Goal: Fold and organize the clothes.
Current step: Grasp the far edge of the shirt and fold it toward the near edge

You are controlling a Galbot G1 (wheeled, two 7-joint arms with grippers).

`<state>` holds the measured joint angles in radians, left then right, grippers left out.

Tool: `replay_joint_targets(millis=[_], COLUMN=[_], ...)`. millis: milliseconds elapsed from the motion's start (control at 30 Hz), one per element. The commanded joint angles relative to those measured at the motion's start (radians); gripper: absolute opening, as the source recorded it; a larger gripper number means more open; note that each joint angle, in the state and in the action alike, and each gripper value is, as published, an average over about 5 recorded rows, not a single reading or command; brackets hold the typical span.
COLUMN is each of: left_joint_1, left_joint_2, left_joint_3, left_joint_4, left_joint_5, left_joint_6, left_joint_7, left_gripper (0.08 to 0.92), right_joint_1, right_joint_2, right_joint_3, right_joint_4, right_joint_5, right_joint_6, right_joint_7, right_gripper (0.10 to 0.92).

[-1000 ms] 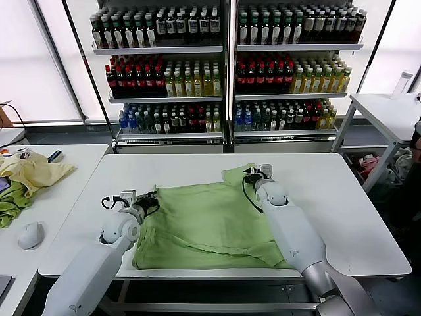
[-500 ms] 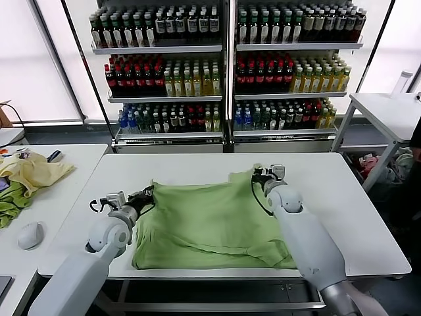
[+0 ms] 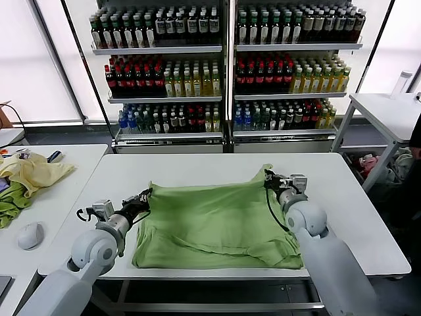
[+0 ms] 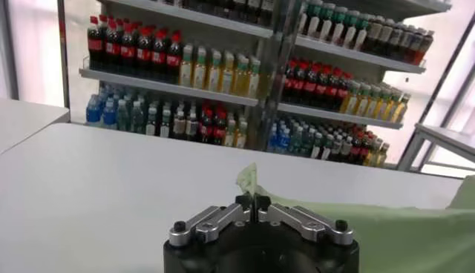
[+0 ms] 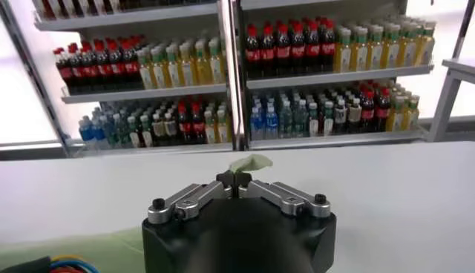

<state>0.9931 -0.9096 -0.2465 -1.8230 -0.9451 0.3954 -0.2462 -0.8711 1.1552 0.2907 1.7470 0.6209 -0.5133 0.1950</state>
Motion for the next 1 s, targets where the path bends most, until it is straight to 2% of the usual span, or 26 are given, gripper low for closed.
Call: replay_joint_targets(millis=[33, 200, 567, 700, 867, 1000], left_joint_1=[0.171, 0.204, 0.189, 0.201, 0.264, 0.317], left_joint_2=[0.032, 0.031, -0.003, -0.016, -0.055, -0.136], left_joint_3=[-0.044, -0.03, 0.003, 0.0, -0.039, -0.076], left_joint_4=[-0.115, -0.101, -0.046, -0.05, -0.116, -0.168], left_joint_5=[0.047, 0.142, 0.278, 0.344, 0.463, 0.542], left_joint_6=[0.006, 0.026, 0.03, 0.022, -0.006, -0.03], left_joint_7=[0.006, 0.009, 0.012, 0.006, -0.049, -0.135], left_gripper=[0.097, 0.097, 0.109, 0.196, 0.343, 0.455], right_joint_1=[-0.286, -0.333, -0.304, -0.305, -0.336, -0.375], right_joint_2=[-0.034, -0.023, 0.019, 0.022, 0.017, 0.01], right_joint_3=[0.13, 0.135, 0.075, 0.059, 0.073, 0.097], right_joint_4=[0.252, 0.226, 0.128, 0.127, 0.174, 0.217], right_joint_5=[-0.001, -0.029, -0.068, -0.106, -0.133, -0.148], right_joint_6=[-0.003, -0.002, -0.026, -0.036, -0.026, -0.007], right_joint_7=[0.001, 0.005, 0.032, 0.029, 0.025, 0.019], right_gripper=[0.118, 0.118, 0.118, 0.156, 0.294, 0.406])
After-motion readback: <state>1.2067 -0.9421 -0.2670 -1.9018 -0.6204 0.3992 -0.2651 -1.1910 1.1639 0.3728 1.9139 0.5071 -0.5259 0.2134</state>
